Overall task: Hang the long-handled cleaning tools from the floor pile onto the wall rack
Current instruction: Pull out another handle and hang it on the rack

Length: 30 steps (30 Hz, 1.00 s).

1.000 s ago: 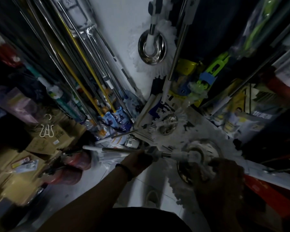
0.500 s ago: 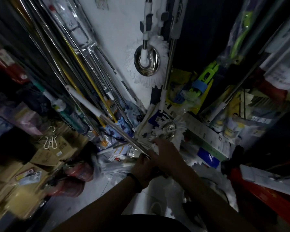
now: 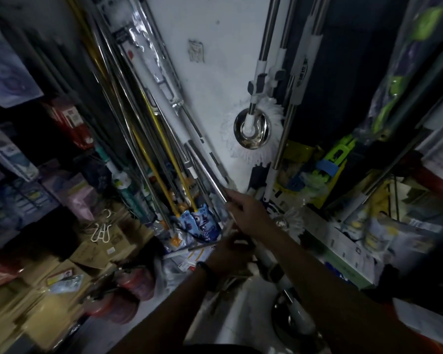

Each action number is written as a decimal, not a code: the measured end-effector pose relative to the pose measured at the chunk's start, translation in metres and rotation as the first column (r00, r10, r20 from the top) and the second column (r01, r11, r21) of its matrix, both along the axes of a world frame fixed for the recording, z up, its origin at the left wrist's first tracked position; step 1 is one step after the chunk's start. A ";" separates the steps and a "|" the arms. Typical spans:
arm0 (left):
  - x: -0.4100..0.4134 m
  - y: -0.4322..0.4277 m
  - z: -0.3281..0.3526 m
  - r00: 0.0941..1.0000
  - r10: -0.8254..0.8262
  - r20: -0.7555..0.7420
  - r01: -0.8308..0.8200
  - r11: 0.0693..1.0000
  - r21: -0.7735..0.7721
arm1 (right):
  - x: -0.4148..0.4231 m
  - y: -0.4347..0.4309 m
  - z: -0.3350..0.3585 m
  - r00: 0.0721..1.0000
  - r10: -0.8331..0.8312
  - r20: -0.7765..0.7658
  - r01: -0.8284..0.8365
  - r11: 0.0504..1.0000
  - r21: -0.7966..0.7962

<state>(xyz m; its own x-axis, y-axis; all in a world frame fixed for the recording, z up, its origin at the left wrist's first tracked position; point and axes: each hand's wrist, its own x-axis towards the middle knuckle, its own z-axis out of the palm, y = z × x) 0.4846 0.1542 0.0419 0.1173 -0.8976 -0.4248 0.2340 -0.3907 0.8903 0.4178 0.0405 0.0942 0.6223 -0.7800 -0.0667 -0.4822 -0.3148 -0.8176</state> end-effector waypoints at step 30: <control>0.161 -0.111 0.394 0.926 0.360 0.113 -0.134 0.592 -0.795 | 0.077 -0.006 0.349 0.862 -0.085 0.499 0.349 0.814 -0.464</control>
